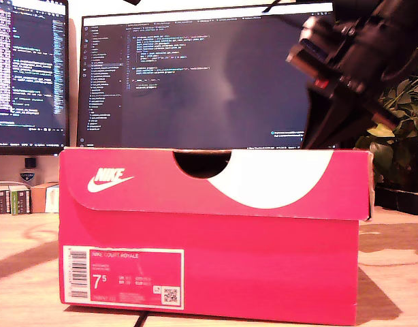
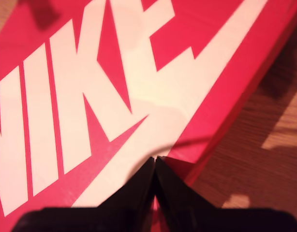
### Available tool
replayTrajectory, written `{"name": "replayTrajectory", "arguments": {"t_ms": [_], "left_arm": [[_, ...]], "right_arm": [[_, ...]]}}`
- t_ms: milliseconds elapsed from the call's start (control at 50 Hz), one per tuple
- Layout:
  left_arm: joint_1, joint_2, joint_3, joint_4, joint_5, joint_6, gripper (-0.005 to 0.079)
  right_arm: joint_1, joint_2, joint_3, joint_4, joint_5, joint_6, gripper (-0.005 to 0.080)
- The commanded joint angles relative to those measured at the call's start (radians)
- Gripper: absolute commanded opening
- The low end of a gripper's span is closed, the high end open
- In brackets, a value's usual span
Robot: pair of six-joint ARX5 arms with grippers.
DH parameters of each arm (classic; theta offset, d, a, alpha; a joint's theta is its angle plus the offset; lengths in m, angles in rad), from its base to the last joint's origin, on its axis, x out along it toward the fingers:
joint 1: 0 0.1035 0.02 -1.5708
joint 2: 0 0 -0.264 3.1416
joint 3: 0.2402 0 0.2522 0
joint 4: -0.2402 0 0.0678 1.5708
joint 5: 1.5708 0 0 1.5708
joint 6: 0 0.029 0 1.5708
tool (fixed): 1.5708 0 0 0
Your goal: Close the red shoebox by pushing the lid with your left arm and holding the box in place with your right arm
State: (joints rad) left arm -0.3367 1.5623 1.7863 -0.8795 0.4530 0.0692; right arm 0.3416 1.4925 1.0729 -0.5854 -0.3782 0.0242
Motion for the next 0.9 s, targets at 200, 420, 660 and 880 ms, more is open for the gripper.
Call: {"name": "replayTrajectory", "arguments": {"t_ms": [200,420,660,880], "left_arm": [[0.004,0.007,-0.017,0.056,-0.048,0.045,-0.0019],[0.035,0.006,-0.017,0.070,-0.095,0.074,-0.0019],[0.088,0.006,-0.017,0.081,-0.133,0.099,-0.0019],[0.140,0.006,-0.018,0.080,-0.132,0.134,-0.0019]], "right_arm": [[0.038,0.019,-0.019,0.137,0.084,0.014,-0.0013],[0.035,-0.077,-0.019,0.243,0.273,-0.006,-0.0013],[0.002,-0.181,-0.019,0.304,0.404,-0.008,-0.0012],[-0.101,-0.267,-0.020,0.295,0.418,-0.026,-0.0013]]}}
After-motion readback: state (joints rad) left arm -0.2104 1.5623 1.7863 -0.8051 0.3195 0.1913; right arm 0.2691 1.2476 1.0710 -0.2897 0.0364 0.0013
